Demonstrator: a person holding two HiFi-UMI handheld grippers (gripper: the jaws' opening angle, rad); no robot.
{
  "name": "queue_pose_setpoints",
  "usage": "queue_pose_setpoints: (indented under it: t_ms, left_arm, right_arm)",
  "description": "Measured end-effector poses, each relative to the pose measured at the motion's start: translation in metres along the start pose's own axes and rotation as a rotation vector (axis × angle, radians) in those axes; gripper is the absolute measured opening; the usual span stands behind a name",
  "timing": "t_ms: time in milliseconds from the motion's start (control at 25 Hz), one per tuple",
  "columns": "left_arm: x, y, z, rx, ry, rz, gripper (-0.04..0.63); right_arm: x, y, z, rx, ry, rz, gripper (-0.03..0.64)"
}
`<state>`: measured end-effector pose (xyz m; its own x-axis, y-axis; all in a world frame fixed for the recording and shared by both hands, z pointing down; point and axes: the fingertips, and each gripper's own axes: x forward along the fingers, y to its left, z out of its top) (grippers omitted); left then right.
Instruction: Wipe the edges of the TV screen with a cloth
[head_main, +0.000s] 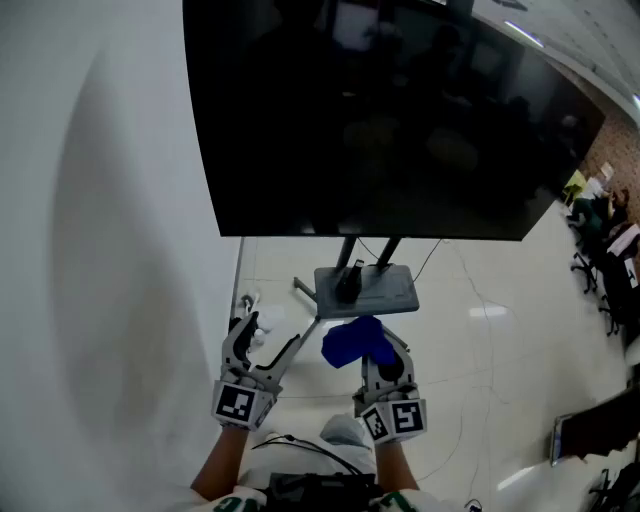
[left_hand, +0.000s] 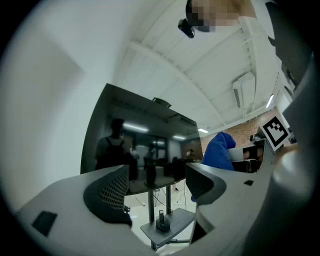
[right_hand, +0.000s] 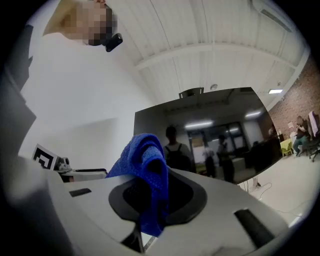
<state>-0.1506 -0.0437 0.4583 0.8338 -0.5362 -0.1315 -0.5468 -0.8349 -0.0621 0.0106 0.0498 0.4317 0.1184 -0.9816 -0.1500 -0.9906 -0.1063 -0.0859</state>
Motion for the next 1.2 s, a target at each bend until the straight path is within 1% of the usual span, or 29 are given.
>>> queue_pose_setpoints:
  t_ms: [80, 160, 240, 320, 480, 640, 760, 920, 1040, 1120, 1200]
  left_arm:
    - [0.005, 0.000, 0.007, -0.029, 0.003, 0.012, 0.333]
    - [0.021, -0.004, 0.008, -0.046, -0.004, 0.024, 0.333]
    - [0.046, -0.008, -0.002, -0.024, -0.018, 0.041, 0.333]
    - [0.075, -0.017, -0.010, -0.011, -0.020, 0.057, 0.333]
    - [0.151, -0.050, -0.008, -0.054, -0.021, 0.081, 0.333]
    - [0.216, -0.064, -0.013, 0.012, -0.044, 0.122, 0.333]
    - [0.261, -0.081, -0.010, 0.022, -0.053, 0.139, 0.333]
    - [0.307, -0.104, 0.000, 0.030, -0.050, 0.157, 0.333]
    - [0.333, -0.117, -0.003, 0.038, -0.057, 0.167, 0.333]
    - [0.348, -0.123, -0.006, 0.038, -0.053, 0.163, 0.333]
    - [0.359, -0.128, 0.003, 0.023, -0.042, 0.148, 0.333]
  right_arm:
    - [0.008, -0.005, -0.005, 0.005, -0.005, 0.013, 0.063]
    - [0.020, -0.021, -0.008, -0.004, -0.008, 0.029, 0.063]
    - [0.035, -0.048, -0.009, -0.020, -0.009, 0.050, 0.063]
    - [0.049, -0.080, -0.008, -0.032, -0.015, 0.070, 0.063]
    - [0.078, -0.165, -0.002, -0.017, -0.030, 0.076, 0.063]
    - [0.107, -0.242, 0.014, -0.018, -0.048, 0.086, 0.063]
    - [0.124, -0.289, 0.021, 0.000, -0.057, 0.101, 0.063]
    - [0.140, -0.322, 0.033, 0.020, -0.053, 0.161, 0.063]
    - [0.149, -0.337, 0.028, 0.029, -0.036, 0.211, 0.063]
    - [0.157, -0.350, 0.022, 0.033, -0.038, 0.214, 0.063]
    - [0.165, -0.356, 0.026, 0.046, -0.035, 0.205, 0.063]
